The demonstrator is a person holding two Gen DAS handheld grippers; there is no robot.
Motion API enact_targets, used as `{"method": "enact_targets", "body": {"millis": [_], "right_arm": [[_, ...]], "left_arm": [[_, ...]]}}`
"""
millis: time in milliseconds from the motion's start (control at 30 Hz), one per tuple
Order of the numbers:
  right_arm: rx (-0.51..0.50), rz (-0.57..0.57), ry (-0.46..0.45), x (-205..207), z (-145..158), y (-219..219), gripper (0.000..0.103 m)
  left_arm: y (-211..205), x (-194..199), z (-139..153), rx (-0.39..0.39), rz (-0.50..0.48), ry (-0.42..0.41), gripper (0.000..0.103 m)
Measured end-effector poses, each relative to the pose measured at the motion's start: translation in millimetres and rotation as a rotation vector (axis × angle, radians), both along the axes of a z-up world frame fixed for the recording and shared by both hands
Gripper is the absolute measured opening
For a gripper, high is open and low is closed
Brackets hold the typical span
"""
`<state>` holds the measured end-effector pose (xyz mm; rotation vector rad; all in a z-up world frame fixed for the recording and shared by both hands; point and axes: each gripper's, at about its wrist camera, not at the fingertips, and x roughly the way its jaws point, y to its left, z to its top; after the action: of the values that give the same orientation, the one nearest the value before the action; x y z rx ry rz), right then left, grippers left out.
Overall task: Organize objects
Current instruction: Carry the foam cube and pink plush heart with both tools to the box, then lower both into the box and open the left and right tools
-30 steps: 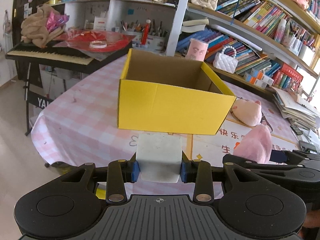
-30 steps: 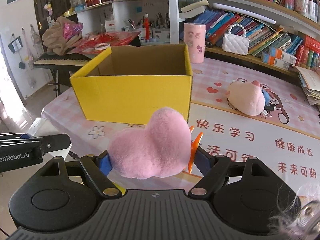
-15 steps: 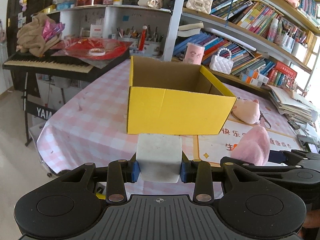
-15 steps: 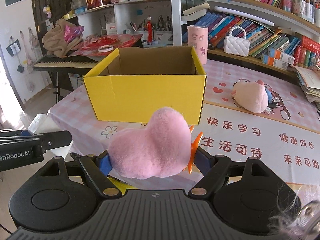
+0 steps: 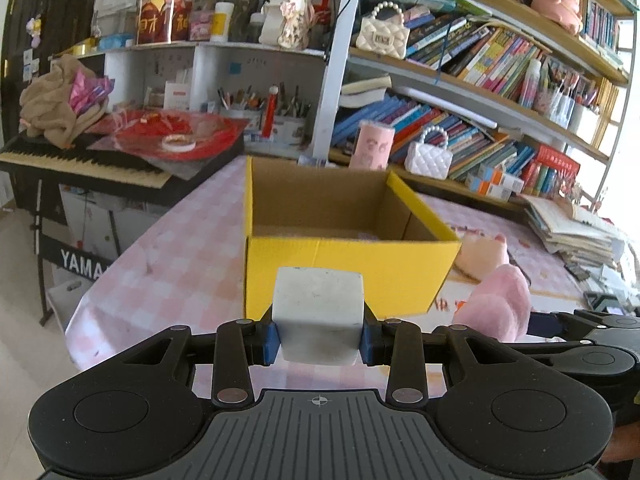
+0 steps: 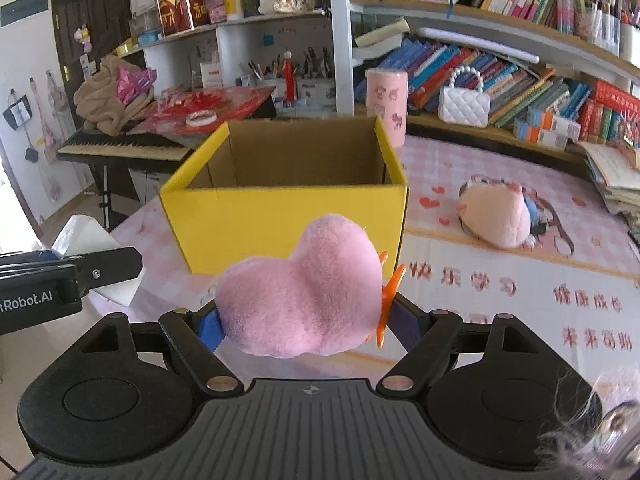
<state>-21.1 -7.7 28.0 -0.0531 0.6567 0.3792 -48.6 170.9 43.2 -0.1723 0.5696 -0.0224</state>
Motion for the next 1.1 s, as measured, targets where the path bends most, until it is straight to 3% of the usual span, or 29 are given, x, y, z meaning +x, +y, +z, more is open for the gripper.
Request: {"method": "enact_targets", "body": {"millis": [400, 600, 833, 1100], "right_arm": [[0.012, 0.055, -0.126, 67, 34, 12, 0.079], [-0.005, 0.106, -0.168, 116, 40, 20, 0.079], [-0.068, 0.171, -0.122, 170, 21, 27, 0.08], [-0.231, 0.348, -0.032, 215, -13, 46, 0.079]], "left_arm": [[0, 56, 26, 0.005, 0.031, -0.076, 0.035], [-2, 97, 26, 0.009, 0.064, -0.071, 0.035], [-8, 140, 11, 0.022, 0.083, -0.01, 0.035], [-16, 174, -14, 0.039, 0.075, 0.092, 0.035]]}}
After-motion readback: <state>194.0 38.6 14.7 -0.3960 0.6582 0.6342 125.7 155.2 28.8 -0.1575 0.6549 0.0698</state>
